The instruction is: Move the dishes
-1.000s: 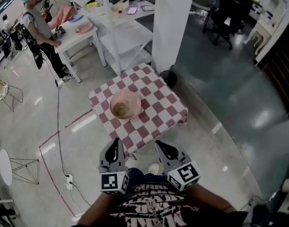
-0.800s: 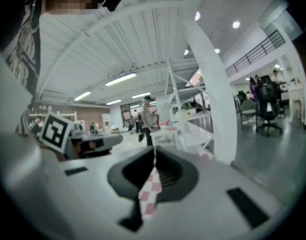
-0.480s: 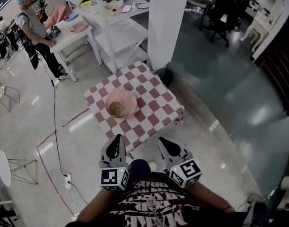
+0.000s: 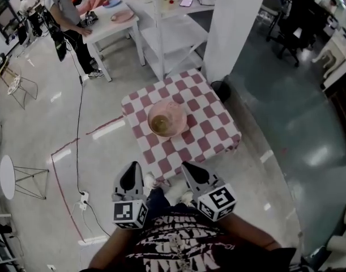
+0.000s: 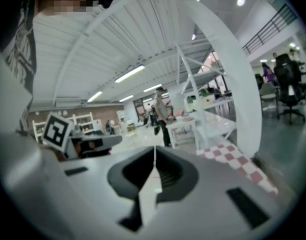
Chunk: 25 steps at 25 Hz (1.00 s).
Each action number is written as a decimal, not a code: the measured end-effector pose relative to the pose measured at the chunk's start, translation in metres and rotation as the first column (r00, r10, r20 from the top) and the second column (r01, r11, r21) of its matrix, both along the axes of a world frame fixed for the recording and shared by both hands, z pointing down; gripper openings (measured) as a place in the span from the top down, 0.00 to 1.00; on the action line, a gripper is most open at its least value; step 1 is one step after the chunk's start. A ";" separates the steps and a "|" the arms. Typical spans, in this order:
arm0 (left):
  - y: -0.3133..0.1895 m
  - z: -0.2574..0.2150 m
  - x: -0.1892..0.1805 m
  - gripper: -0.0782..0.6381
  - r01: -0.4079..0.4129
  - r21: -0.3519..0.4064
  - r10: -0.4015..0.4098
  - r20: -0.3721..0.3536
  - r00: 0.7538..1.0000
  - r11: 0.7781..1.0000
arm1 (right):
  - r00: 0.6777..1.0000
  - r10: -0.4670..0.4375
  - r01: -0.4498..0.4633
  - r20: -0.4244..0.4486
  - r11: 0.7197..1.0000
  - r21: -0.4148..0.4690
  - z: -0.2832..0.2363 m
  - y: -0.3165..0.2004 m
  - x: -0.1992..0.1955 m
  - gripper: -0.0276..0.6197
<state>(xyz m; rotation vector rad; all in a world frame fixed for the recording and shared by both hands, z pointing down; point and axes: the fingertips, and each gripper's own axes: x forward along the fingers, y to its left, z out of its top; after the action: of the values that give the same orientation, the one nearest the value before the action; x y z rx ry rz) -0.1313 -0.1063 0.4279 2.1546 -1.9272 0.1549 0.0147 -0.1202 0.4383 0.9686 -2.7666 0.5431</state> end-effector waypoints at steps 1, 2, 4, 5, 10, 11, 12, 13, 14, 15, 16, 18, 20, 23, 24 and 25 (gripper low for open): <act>-0.003 0.001 -0.012 0.86 0.012 -0.002 -0.012 0.000 1.000 1.000 | 1.000 -0.011 0.011 -0.001 1.000 -0.001 0.001 -0.005 -0.012 0.90; -0.006 0.002 -0.024 0.86 0.023 -0.003 -0.023 -0.002 1.000 1.000 | 1.000 -0.019 0.019 -0.002 1.000 -0.003 0.002 -0.010 -0.024 0.90; -0.016 0.002 -0.047 0.85 0.039 -0.001 -0.039 -0.010 0.999 0.999 | 1.000 -0.027 0.027 -0.005 1.000 -0.008 0.002 -0.021 -0.046 0.90; -0.021 0.002 -0.058 0.85 0.042 0.002 -0.042 -0.015 0.999 0.999 | 1.000 -0.029 0.029 -0.007 1.000 -0.006 0.001 -0.027 -0.057 0.90; -0.063 0.002 -0.096 0.86 -0.004 0.007 0.004 -0.055 0.998 1.000 | 0.998 -0.014 0.014 -0.054 1.000 0.009 -0.004 -0.056 -0.099 0.90; -0.073 0.002 -0.099 0.85 -0.028 0.009 0.029 -0.065 0.997 1.000 | 0.998 -0.002 0.003 -0.069 1.000 0.017 -0.006 -0.063 -0.104 0.90; -0.083 0.002 -0.100 0.85 -0.059 0.012 0.059 -0.074 0.996 0.998 | 0.996 0.016 -0.013 -0.083 1.000 0.027 -0.008 -0.069 -0.108 0.90; -0.093 0.002 -0.099 0.85 -0.093 0.016 0.094 -0.081 0.992 0.996 | 0.995 0.040 -0.037 -0.095 0.999 0.036 -0.010 -0.076 -0.110 0.90; -0.103 0.004 -0.098 0.86 -0.127 0.019 0.128 -0.089 0.988 0.992 | 0.992 0.069 -0.065 -0.105 0.997 0.039 -0.010 -0.082 -0.110 0.90; -0.111 0.006 -0.096 0.86 -0.158 0.020 0.159 -0.097 0.982 0.987 | 0.989 0.096 -0.093 -0.114 0.995 0.035 -0.009 -0.086 -0.110 0.90; -0.120 0.008 -0.094 0.85 -0.184 0.019 0.185 -0.105 0.977 0.983 | 0.985 0.116 -0.114 -0.125 0.993 0.024 -0.007 -0.089 -0.109 0.90; -0.134 0.011 -0.090 0.86 -0.224 0.017 0.224 -0.124 0.967 0.975 | 0.978 0.132 -0.134 -0.159 0.991 -0.001 0.001 -0.091 -0.107 0.90; -0.144 0.013 -0.084 0.86 -0.256 0.020 0.256 -0.139 0.957 0.967 | 0.968 0.145 -0.153 -0.206 0.988 -0.021 0.010 -0.091 -0.101 0.90; -0.158 0.018 -0.076 0.86 -0.293 0.015 0.292 -0.148 0.945 0.956 | 0.939 0.215 -0.237 -0.267 0.970 -0.052 0.023 -0.101 -0.084 0.90; -0.162 0.020 -0.073 0.86 -0.302 0.008 0.300 -0.153 0.942 0.953 | 0.928 0.239 -0.267 -0.285 0.962 -0.063 0.025 -0.105 -0.078 0.90; -0.165 0.022 -0.071 0.86 -0.308 0.003 0.304 -0.161 0.939 0.951 | 0.920 0.254 -0.288 -0.298 0.955 -0.076 0.028 -0.108 -0.074 0.90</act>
<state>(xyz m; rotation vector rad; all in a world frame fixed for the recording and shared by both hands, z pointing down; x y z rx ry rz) -0.2021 -0.2717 0.4503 2.3610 -1.4887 0.0563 -0.0588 -0.2278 0.4661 1.3001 -2.3339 0.5480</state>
